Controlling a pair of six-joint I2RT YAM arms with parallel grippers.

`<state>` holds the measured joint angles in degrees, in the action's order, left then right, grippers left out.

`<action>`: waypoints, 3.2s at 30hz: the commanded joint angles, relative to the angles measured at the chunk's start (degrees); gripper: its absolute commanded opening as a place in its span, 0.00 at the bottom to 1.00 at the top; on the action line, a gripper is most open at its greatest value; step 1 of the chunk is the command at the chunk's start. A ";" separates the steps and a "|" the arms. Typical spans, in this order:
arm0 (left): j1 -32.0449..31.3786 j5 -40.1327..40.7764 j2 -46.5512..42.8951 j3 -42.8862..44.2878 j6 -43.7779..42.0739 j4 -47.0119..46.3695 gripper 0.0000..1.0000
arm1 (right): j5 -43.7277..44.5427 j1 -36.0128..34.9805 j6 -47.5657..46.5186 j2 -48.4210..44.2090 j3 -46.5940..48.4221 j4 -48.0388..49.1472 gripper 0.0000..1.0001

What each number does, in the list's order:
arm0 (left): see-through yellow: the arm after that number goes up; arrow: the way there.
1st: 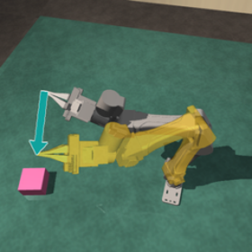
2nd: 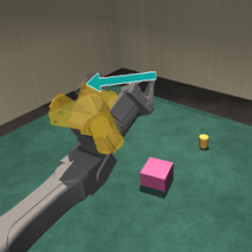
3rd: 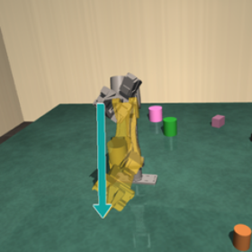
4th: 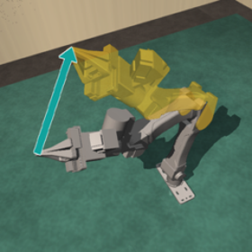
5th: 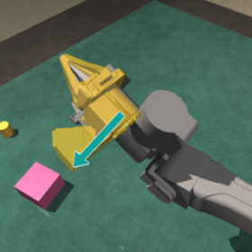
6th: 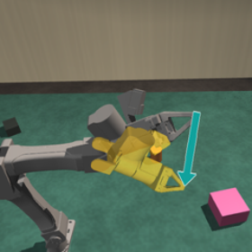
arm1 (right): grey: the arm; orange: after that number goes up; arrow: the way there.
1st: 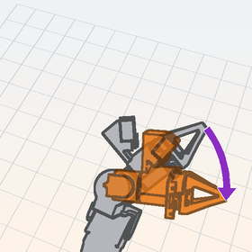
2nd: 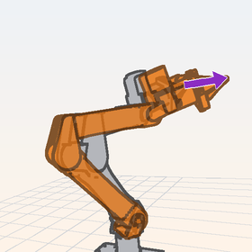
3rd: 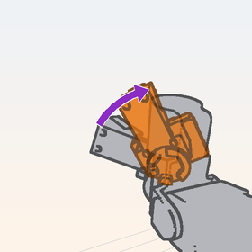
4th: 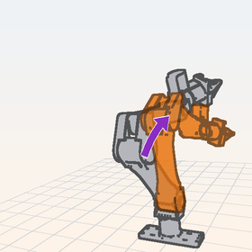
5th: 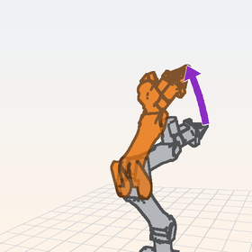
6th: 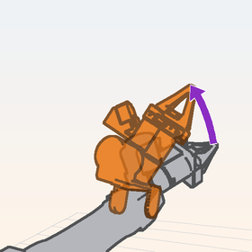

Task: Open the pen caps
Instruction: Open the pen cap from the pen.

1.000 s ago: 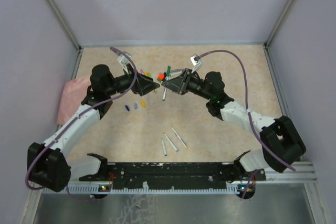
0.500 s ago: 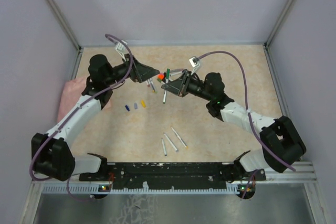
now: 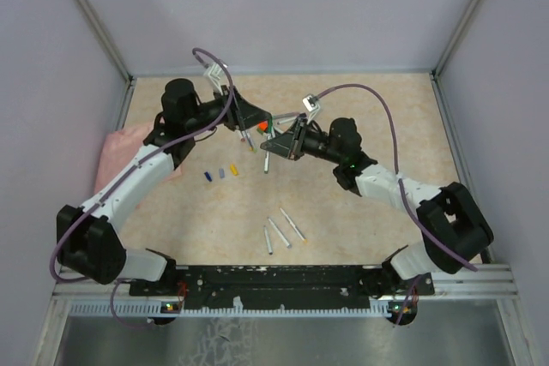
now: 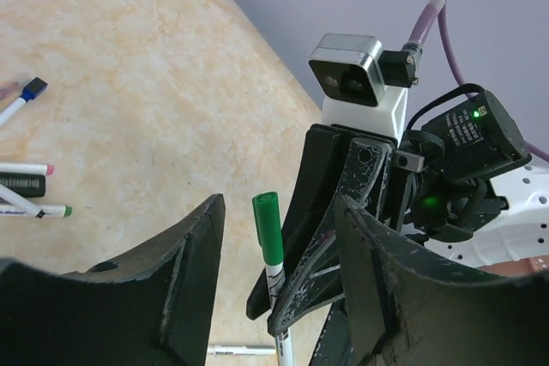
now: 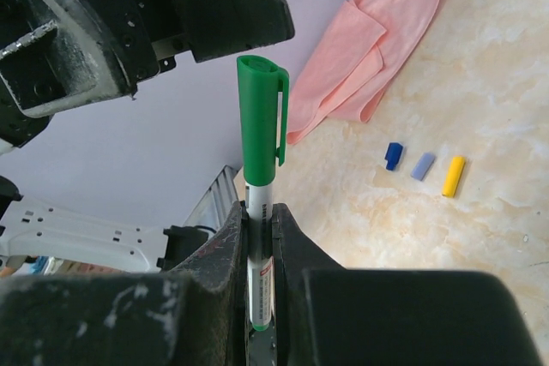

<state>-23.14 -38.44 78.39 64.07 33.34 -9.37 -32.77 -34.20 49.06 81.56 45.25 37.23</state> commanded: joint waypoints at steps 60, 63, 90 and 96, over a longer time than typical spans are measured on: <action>-2.80 3.33 5.21 5.22 -4.23 9.23 0.00 | -2.87 -0.88 -1.36 2.55 5.52 2.81 0.00; -2.82 3.69 4.66 4.75 -3.67 8.14 0.00 | -2.83 -1.02 -1.17 2.54 5.52 3.00 0.01; -2.39 12.78 0.04 1.45 0.67 3.90 0.00 | -2.60 -3.33 0.79 3.69 4.41 4.91 0.29; -2.32 13.11 -0.51 1.02 0.76 3.20 0.00 | -2.72 -3.68 1.26 4.25 4.38 5.12 0.17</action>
<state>-25.89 -27.79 79.40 65.65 34.26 -2.28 -33.74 -36.69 49.54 85.43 47.37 38.46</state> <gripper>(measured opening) 0.082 0.212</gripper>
